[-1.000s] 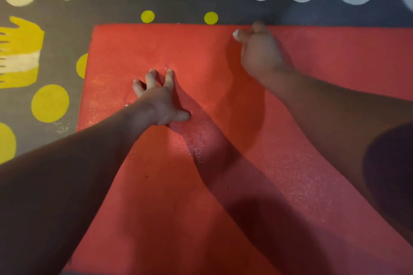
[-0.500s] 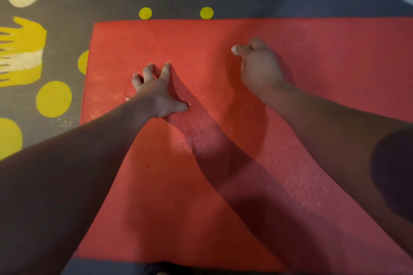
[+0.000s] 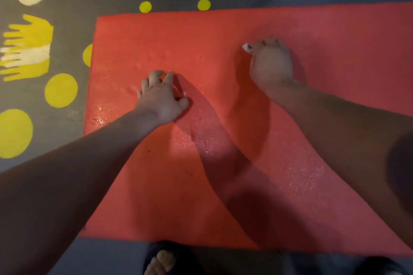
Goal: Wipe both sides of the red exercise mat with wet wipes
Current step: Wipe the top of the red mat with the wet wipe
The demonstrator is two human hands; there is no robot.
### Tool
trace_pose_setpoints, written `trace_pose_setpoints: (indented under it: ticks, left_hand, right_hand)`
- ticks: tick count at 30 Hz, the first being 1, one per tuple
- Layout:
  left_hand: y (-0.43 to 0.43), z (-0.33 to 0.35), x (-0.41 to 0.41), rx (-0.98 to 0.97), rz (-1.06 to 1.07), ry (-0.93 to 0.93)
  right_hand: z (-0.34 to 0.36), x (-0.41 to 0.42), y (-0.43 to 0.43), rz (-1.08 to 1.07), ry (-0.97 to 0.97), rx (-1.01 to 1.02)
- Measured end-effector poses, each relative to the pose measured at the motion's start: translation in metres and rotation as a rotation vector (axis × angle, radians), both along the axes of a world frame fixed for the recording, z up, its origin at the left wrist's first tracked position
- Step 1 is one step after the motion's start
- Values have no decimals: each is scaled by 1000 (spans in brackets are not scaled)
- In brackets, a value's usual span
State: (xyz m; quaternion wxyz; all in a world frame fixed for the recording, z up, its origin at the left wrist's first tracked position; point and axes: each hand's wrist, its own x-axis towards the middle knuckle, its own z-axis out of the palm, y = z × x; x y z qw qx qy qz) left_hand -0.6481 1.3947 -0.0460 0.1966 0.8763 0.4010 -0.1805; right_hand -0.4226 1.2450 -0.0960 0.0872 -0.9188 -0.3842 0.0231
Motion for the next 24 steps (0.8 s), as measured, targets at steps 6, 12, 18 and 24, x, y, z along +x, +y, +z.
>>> trace_pose_setpoints:
  ticks: [6,12,18,24]
  left_hand:
    - [-13,2,-11,-69,-45,34]
    - [-14,0,-17,-62,-94,75]
    - [-15,0,-17,-58,-109,86]
    - [-11,2,-21,-86,-110,88]
  right_hand:
    - [12,-97,-29,385,233,99]
    - [30,-83,-14,87,713,104]
    - [26,-52,-25,-72,192,14]
    - [6,-62,-34,176,303,158]
